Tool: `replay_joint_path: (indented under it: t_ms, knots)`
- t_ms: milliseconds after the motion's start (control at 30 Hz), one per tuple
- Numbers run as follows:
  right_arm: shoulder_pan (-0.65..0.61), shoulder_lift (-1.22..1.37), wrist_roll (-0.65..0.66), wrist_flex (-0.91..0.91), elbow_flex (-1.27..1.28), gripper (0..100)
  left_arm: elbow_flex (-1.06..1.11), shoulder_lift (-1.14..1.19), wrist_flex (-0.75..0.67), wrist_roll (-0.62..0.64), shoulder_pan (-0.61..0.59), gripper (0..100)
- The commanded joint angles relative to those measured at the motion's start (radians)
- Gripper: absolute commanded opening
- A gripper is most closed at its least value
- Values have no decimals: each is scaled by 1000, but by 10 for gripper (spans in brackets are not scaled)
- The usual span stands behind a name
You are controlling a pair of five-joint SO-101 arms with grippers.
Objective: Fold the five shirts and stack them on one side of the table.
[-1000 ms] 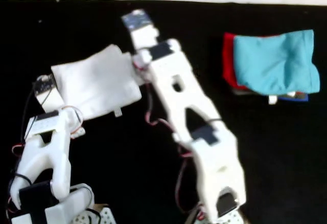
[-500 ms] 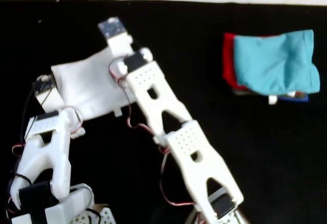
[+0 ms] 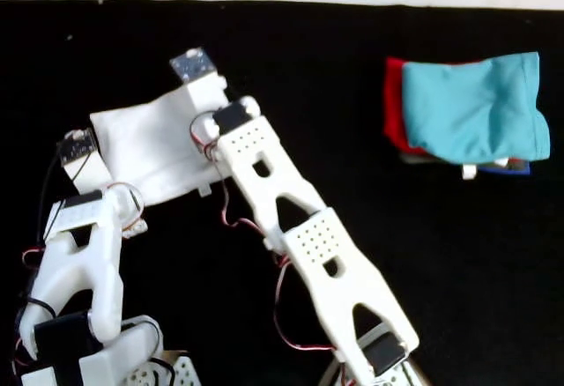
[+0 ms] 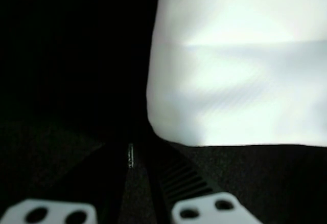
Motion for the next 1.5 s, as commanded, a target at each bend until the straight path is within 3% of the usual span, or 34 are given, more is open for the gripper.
replay_joint_path:
  t_ms: [0,67,333,767,1067,1467]
  knots:
    - [7,-4,49,-16,-44,0,-2,-8,-31,-5,-4,37]
    - [18,-5,48,-12,-45,41,-2,-8,-31,-5,-4,37]
    - [142,-77,49,42,-47,6,-2,-8,-31,-5,-4,37]
    - [372,-206,52,297,-65,6,-2,-8,-31,-5,-4,37]
    - [444,-355,147,427,-156,6,-2,-8,-31,-5,-4,37]
    - [550,-757,149,421,134,6,-2,-8,-31,-5,-4,37]
